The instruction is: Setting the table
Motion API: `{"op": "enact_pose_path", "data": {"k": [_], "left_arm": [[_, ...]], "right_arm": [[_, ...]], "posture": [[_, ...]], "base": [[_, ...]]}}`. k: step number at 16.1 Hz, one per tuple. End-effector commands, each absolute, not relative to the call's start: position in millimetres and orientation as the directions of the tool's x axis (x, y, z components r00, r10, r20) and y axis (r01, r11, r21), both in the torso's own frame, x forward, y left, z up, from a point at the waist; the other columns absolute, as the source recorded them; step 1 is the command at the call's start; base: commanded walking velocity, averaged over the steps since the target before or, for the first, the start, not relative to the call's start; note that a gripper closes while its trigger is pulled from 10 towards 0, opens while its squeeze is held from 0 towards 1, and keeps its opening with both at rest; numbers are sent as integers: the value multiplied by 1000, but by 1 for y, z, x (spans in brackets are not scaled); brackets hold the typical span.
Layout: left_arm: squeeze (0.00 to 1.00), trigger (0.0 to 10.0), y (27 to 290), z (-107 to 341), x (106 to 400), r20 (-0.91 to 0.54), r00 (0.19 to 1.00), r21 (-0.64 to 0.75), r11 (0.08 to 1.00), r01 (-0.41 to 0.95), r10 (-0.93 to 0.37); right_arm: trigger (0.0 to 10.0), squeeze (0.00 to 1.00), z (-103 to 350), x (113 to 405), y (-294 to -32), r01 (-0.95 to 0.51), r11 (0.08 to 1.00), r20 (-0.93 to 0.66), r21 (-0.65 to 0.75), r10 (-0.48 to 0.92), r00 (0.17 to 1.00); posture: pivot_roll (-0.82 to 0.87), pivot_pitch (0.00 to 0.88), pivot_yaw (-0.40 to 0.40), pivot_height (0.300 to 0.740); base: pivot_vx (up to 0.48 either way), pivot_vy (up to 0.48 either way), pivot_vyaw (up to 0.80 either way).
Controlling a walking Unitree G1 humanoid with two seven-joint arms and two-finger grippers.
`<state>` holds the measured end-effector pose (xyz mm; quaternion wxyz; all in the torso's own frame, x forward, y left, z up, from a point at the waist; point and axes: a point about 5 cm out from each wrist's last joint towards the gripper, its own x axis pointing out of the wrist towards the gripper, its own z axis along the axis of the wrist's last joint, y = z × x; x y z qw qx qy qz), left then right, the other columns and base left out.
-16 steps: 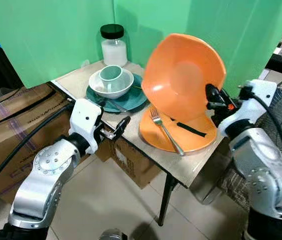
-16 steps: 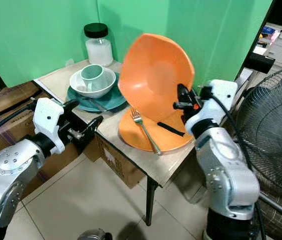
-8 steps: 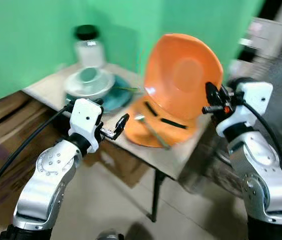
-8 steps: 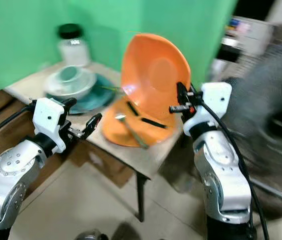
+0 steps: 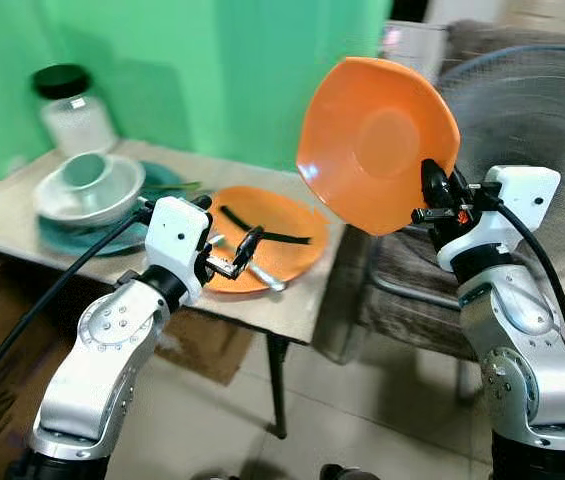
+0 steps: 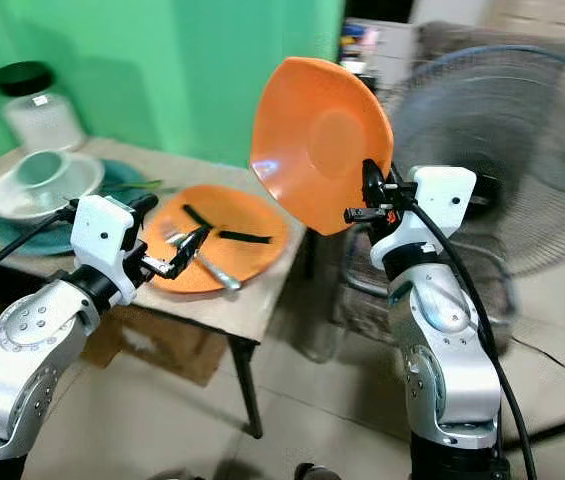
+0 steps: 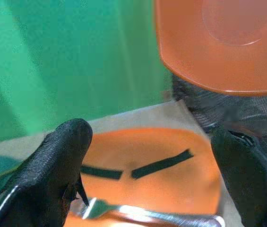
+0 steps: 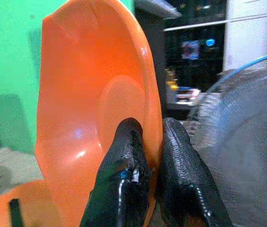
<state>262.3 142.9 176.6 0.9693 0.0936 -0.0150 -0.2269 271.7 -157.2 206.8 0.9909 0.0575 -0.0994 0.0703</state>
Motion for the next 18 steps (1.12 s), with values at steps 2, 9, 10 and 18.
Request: {"op": "enact_pose_path", "data": {"k": [2, 9, 10, 18], "left_arm": [[0, 10000, 146, 178, 262, -1, 909, 193, 892, 408, -416], [0, 10000, 154, 177, 260, 5, 935, 193, 918, 347, -354], [0, 10000, 154, 177, 259, 4, 937, 193, 919, 343, -350], [0, 10000, 162, 172, 265, -13, 969, 198, 949, 244, -246]], "right_arm": [[10000, 0, 218, 270, -156, -147, 986, 269, 79, 121, 955], [10000, 0, 213, 269, -152, -179, 982, 259, 58, 158, 953], [10000, 0, 212, 269, -152, -178, 982, 259, 59, 157, 953], [10000, 0, 204, 273, -162, -59, 998, 202, 39, 50, 978]], "posture": [[178, 0, -1, 740], [186, 0, -19, 740], [186, 0, -19, 740], [170, 0, -4, 740]], "base": [[0, 0, -794], [0, 0, -798], [0, 0, -800], [0, 0, -800]]}}
